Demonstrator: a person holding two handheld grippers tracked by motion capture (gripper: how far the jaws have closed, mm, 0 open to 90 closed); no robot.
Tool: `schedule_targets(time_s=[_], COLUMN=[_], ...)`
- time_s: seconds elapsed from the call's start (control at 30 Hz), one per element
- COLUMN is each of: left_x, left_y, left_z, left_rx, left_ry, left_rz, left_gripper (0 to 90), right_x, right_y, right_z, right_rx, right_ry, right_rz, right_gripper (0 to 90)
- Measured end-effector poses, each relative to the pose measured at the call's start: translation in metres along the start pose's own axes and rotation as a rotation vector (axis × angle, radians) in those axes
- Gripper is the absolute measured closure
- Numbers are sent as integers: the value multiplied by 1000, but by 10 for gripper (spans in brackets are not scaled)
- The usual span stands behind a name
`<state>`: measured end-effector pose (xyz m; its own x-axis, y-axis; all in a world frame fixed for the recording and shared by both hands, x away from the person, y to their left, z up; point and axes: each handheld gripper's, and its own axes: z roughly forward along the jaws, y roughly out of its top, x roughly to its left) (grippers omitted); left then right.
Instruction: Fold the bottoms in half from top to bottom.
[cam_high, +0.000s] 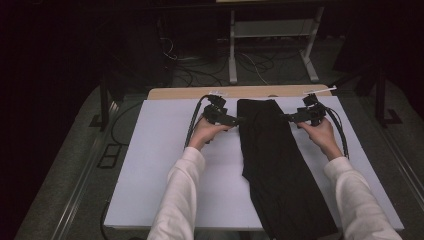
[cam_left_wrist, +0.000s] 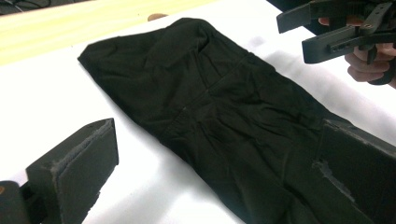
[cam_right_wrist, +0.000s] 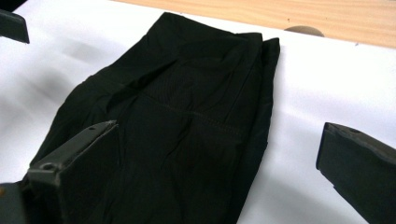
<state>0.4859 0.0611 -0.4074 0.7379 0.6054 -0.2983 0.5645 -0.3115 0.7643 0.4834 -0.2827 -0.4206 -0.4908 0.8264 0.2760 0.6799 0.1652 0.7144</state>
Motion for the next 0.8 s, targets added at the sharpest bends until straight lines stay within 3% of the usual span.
schedule_targets(time_s=[0.2, 0.47, 0.67, 0.8], left_x=[5, 12, 15, 14], left_y=[-3, -9, -12, -14], left_z=[10, 19, 24, 30], left_rx=[-16, 2, 6, 7], left_ry=[-11, 14, 8, 2], left_rz=[-56, -112, -156, -173], left_gripper=[0, 0, 15, 42], right_x=[-3, -12, -21, -28], right_y=[-1, -2, -3, -4], right_z=[7, 11, 12, 9], right_rx=[4, 17, 67, 68], right_ry=[8, -3, -14, 14], right_rz=[25, 60, 77, 106], right_gripper=[0, 0, 7, 88])
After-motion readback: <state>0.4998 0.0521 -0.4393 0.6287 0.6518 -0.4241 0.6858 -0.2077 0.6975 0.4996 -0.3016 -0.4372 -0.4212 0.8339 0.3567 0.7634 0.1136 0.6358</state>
